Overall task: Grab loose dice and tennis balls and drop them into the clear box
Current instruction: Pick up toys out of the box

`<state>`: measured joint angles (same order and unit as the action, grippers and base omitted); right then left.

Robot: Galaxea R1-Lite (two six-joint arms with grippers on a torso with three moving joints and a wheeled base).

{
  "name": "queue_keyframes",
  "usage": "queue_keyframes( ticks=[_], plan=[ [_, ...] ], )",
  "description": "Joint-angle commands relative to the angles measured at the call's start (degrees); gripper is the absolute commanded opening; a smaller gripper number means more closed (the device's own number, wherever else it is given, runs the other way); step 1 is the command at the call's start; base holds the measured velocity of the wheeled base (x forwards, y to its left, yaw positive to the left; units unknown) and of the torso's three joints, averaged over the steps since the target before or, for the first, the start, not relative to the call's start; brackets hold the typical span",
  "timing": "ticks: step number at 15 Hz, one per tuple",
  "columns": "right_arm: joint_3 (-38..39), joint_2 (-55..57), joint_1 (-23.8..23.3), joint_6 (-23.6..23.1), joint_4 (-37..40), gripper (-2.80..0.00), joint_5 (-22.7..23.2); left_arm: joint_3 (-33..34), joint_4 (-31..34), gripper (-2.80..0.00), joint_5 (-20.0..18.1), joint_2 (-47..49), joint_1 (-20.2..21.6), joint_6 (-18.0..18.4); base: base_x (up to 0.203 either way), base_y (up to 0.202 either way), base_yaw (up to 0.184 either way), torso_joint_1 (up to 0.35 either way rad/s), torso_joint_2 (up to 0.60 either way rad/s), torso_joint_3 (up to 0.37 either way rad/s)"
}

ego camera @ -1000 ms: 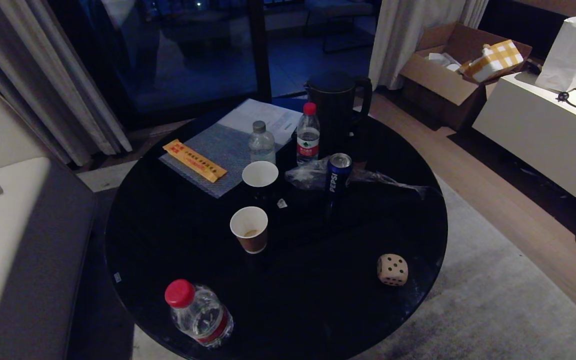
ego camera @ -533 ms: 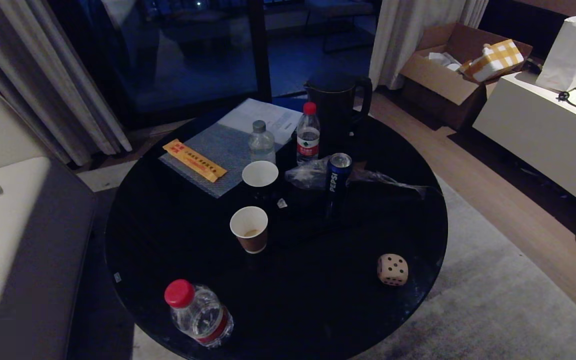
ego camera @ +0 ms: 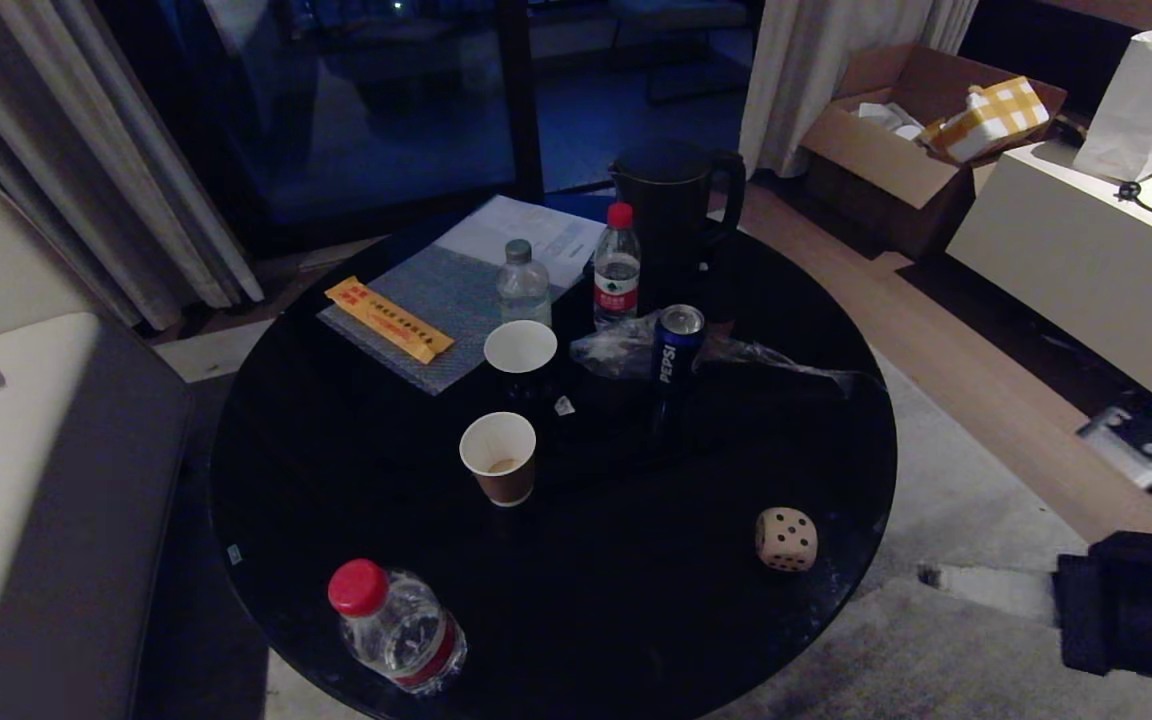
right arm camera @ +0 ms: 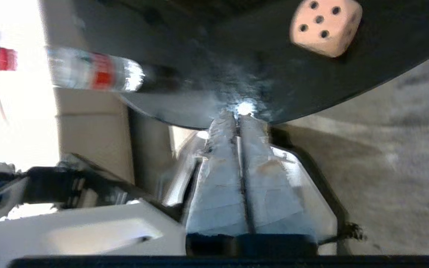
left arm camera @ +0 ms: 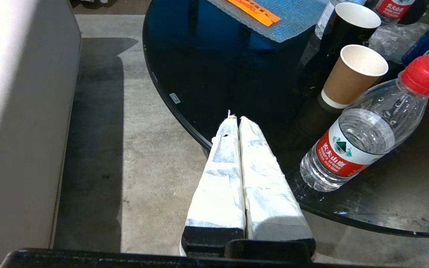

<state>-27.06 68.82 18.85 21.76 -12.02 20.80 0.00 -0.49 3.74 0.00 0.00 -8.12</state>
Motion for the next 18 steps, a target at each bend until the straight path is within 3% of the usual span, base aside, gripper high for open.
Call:
queue_keyframes(
  ticks=[1,4,6,10,14,18],
  plan=[
    [-0.1,8.3,0.5,-0.6,-1.5,0.0,-1.4,0.0,0.0,-2.8,0.0,0.1,0.0,-0.1,0.0,0.0,0.0,0.0,0.0,0.0],
    [-1.6,13.7,0.5,-1.3,-2.2,0.0,-12.0,0.0,0.0,-2.8,0.0,0.1,0.0,-0.1,0.0,0.0,0.0,0.0,0.0,0.0],
    [-4.5,18.0,0.5,-3.1,-2.3,0.0,-16.7,0.0,0.0,-2.8,0.0,0.0,0.0,-0.1,0.0,0.0,0.0,0.0,0.0,0.0],
    [-11.8,24.2,1.2,-5.3,-2.6,0.0,-18.3,0.0,0.0,-2.8,0.0,0.1,0.0,-0.1,0.0,0.0,0.0,0.0,0.0,0.0],
    [-14.2,29.9,3.0,-6.7,-2.5,0.0,-19.1,0.0,0.0,-2.8,0.0,0.1,0.0,-0.1,0.0,0.0,0.0,0.0,0.0,0.0],
    [-16.5,35.8,4.9,-6.8,-2.5,0.0,-27.3,0.0,0.0,-2.8,0.0,0.1,0.0,-0.1,0.0,0.0,0.0,0.0,0.0,0.0]
  ],
)
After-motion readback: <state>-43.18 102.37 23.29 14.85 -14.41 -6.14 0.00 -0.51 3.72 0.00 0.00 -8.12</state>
